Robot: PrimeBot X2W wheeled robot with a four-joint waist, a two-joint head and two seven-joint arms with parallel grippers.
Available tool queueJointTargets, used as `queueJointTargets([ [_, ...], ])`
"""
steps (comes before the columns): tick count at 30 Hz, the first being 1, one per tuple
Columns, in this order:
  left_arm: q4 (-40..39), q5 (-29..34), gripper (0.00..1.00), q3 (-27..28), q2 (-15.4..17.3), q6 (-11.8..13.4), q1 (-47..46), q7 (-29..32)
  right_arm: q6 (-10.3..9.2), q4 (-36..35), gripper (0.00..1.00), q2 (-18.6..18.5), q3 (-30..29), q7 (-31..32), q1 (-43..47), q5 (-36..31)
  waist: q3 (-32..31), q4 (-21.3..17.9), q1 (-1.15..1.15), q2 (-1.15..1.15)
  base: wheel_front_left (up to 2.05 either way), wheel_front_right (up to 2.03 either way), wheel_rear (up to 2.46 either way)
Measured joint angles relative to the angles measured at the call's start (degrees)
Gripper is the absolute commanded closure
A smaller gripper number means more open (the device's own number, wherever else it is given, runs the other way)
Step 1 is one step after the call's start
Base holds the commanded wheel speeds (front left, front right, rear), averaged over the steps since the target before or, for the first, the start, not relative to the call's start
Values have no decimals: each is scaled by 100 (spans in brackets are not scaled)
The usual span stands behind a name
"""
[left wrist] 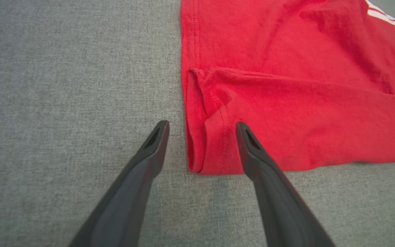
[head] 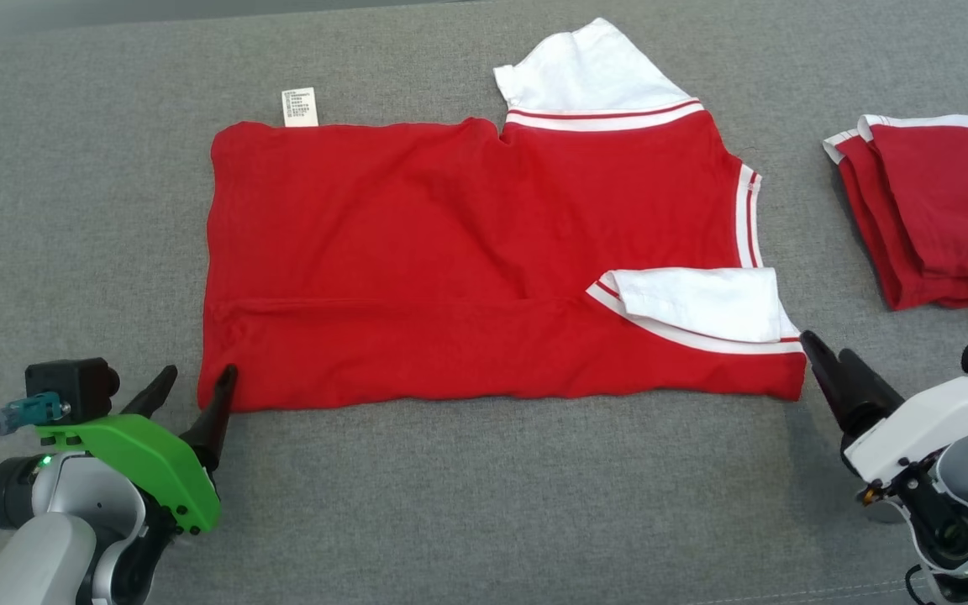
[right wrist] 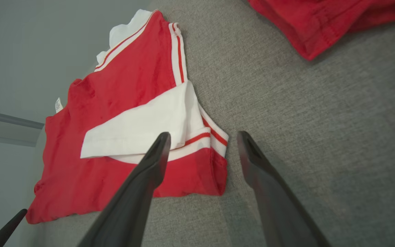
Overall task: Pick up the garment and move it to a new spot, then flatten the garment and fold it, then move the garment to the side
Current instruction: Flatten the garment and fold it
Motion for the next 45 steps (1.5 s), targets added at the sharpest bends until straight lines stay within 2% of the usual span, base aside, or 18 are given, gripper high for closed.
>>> queueJointTargets([
  [4,35,0,0,-22,-64,0,3,1,0,126,0,181,155,49,99,22,19,16,0,0,0,0,0],
  [14,201,-4,0,-154,-159,2,-20,93,1,387,0,282,249,52,35,-37,175,29,0,0,0,0,0],
  [26,468,-56,0,-232,-259,-9,-287,271,9,627,0,135,552,182,-349,-379,181,55,0,0,0,0,0],
  [27,490,-56,3,-235,-269,-10,-299,280,10,634,0,105,566,208,-363,-404,176,57,0,0,0,0,0],
  [28,505,-56,25,-237,-275,-11,-313,305,10,651,0,92,575,220,-380,-417,170,59,0,0,0,0,0],
  [29,526,-67,25,-238,-280,-27,-329,320,18,661,0,73,591,260,-397,-426,164,61,0,0,0,0,0],
  [30,538,-96,55,-240,-282,-33,-335,321,36,664,0,41,615,282,-405,-432,158,64,0,0,0,0,0],
  [32,559,-153,69,-258,-299,-60,-343,372,112,680,0,-41,676,361,-409,-431,147,73,0,0,0,0,0],
  [34,572,-177,75,-280,-319,-87,-344,423,167,708,0,-78,740,431,-418,-431,140,84,0,0,0,0,0],
  [35,576,-220,87,-297,-347,-125,-344,446,171,714,0,-77,766,476,-424,-427,137,91,0,0,0,0,0],
  [36,576,-245,94,-319,-375,-151,-346,470,226,714,0,-78,801,527,-438,-421,134,99,0,0,0,0,0],
  [37,576,-254,100,-332,-392,-163,-350,471,275,712,34,-80,834,563,-452,-417,132,107,0,0,0,0,0],
  [39,577,-296,100,-336,-408,-257,-358,471,352,713,87,-76,902,615,-503,-409,128,125,0,0,0,0,0],
  [40,582,-348,100,-338,-439,-260,-359,475,401,713,96,-71,931,662,-533,-381,125,135,0,0,0,0,0],
  [41,589,-378,100,-355,-472,-299,-361,495,455,713,100,-59,955,690,-558,-341,122,146,0,0,0,0,0],
  [45,649,-387,100,-359,-511,-361,-396,526,624,720,100,-35,1004,860,-577,-201,102,176,0,0,0,0,0],
])
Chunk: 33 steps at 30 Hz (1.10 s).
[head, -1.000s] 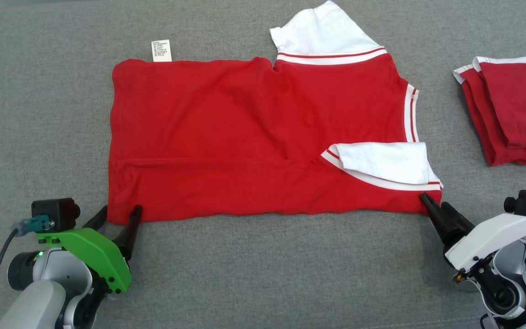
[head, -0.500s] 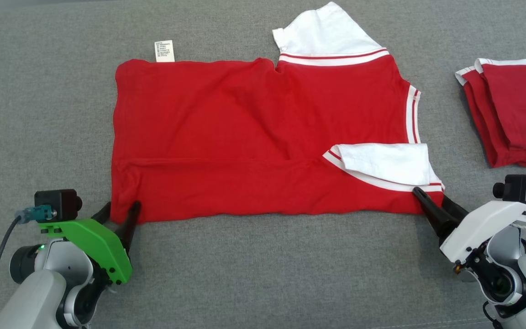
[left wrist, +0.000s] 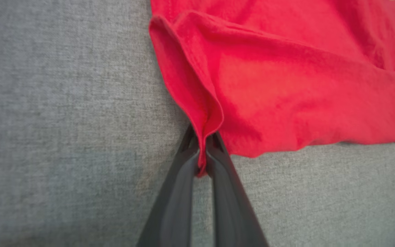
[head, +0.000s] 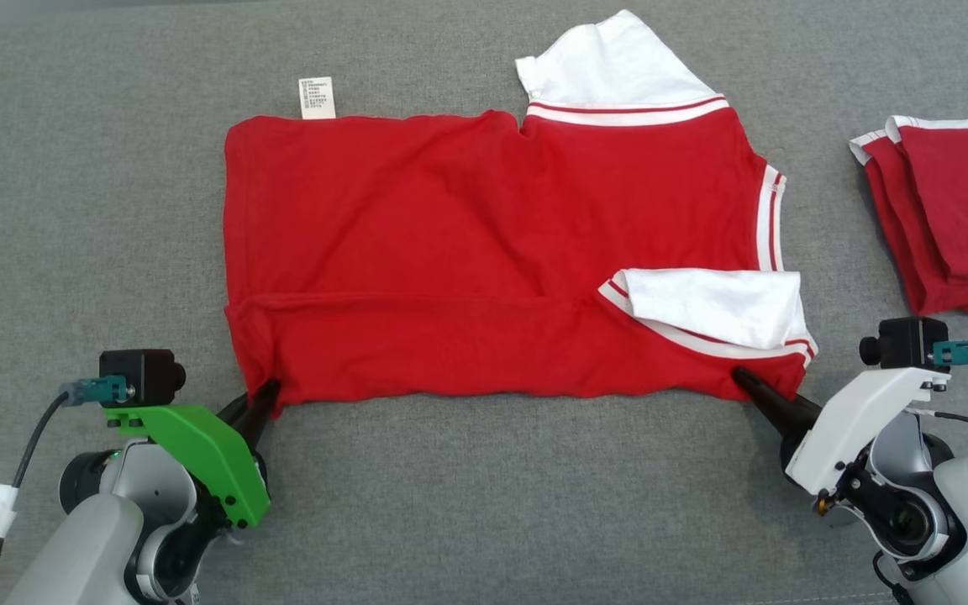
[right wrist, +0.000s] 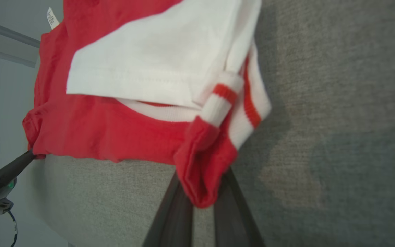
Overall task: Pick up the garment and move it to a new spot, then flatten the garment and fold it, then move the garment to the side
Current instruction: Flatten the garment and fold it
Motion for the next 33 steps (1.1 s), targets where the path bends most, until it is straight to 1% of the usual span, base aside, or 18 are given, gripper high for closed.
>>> queueJointTargets([
  [3,30,-32,100,31,66,-46,-5,65,46,51,100,-66,-111,52,-14,86,-48,8,0,0,0,0,0],
  [6,24,-102,100,43,154,-97,-7,153,41,100,100,-265,-486,54,9,352,-106,47,0,0,0,0,0],
  [9,-86,-183,100,44,154,-143,2,191,30,146,100,-436,-639,152,79,427,-175,105,0,0,0,0,0],
  [14,-246,-218,100,65,164,-145,147,189,-10,138,100,-453,-699,267,385,680,-272,170,0,0,0,0,0],
  [18,-435,-294,100,200,182,-42,643,44,-3,54,100,-446,-709,304,782,792,-373,197,0,0,0,0,0],
  [25,-862,-475,100,189,109,118,1576,-122,13,-248,100,-468,-932,304,1688,1167,-543,188,0,0,0,0,0],
  [29,-1155,-482,100,249,143,157,1750,-221,13,-367,100,-584,-964,371,1993,1232,-565,197,0,0,0,0,0],
  [33,-1495,-481,100,368,315,210,1786,-222,12,-599,100,-598,-1023,405,2042,1280,-543,169,0,0,0,0,0],
])
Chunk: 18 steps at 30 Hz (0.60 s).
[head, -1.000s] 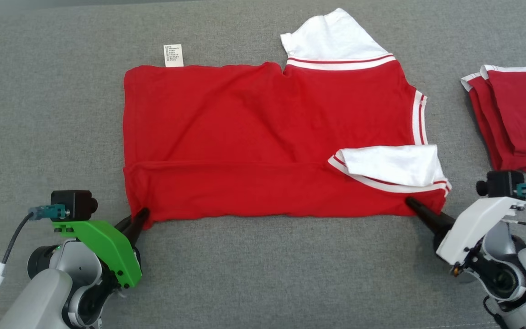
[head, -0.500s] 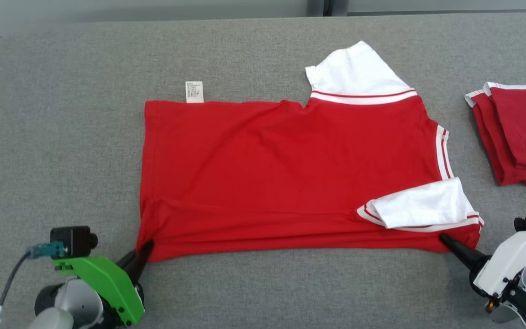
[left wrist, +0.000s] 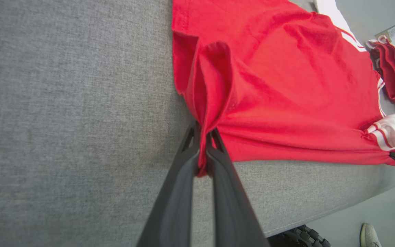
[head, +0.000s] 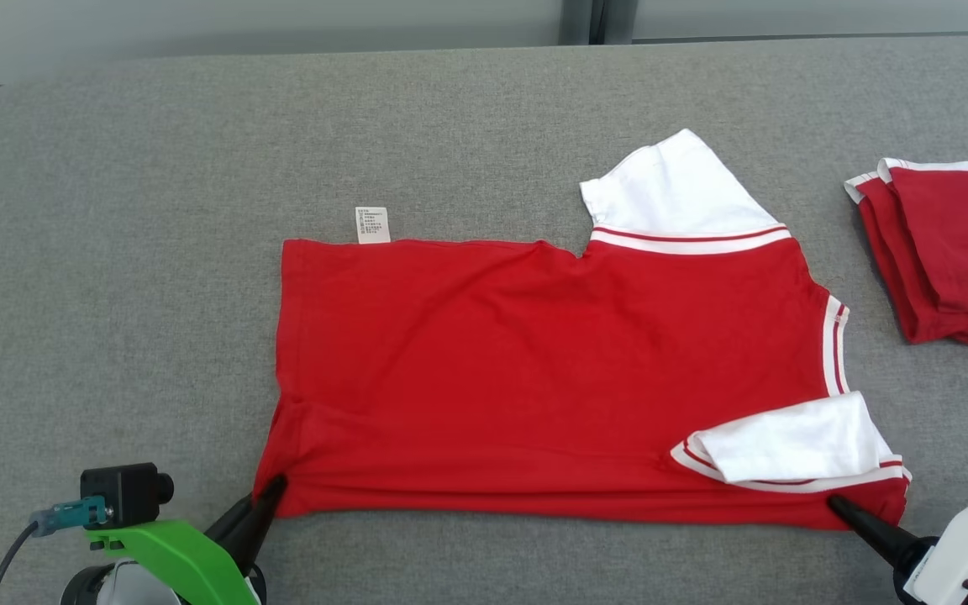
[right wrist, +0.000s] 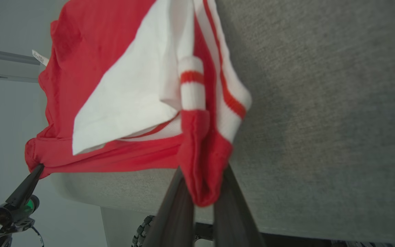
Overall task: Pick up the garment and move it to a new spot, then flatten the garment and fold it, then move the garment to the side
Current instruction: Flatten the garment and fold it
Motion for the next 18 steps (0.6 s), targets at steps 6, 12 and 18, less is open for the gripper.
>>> queueJointTargets([
  [6,-388,-2,100,43,75,62,121,29,-10,-283,100,-169,-116,52,9,19,49,-48,0,0,0,0,0],
  [12,-780,-36,100,29,158,109,442,110,-24,-603,100,-212,-204,91,166,118,91,-72,0,0,0,0,0],
  [18,-1039,-54,100,89,189,152,581,165,-83,-871,100,-328,-285,142,309,122,177,-64,0,0,0,0,0],
])
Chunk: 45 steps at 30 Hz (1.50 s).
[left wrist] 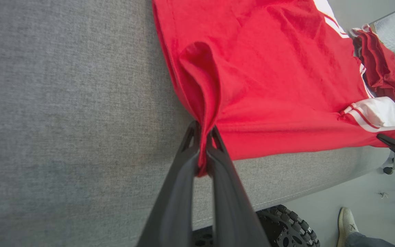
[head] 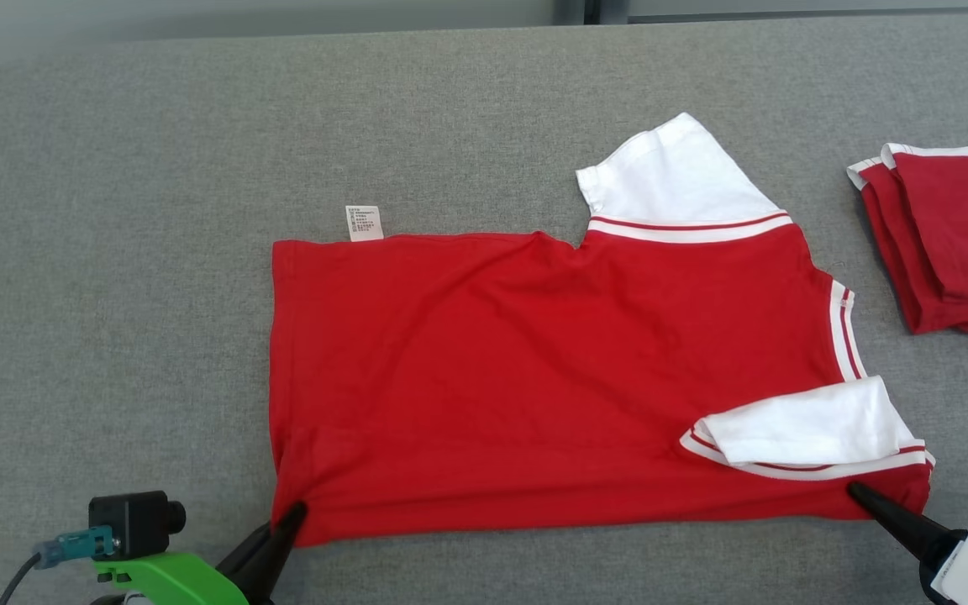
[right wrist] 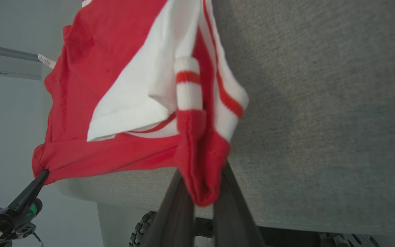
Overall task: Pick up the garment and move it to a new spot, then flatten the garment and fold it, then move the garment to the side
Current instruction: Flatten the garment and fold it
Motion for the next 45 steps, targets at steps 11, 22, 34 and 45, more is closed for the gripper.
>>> queueJointTargets([
  [11,53,-10,76,-138,-224,57,-2,52,-154,-7,53,-38,296,52,-74,-433,256,7,0,0,0,0,0],
  [22,199,134,0,62,-290,110,19,-7,-254,94,0,-186,131,-200,-204,-883,285,-6,0,0,0,0,0],
  [34,-241,1078,0,536,432,151,-701,-62,-354,-514,0,-612,-502,-730,-1536,-1568,600,-11,0,0,0,0,0],
  [45,115,1378,0,36,492,35,-2805,665,-439,-438,0,-913,-9,-466,-3646,-2371,1277,21,0,0,0,0,0],
])
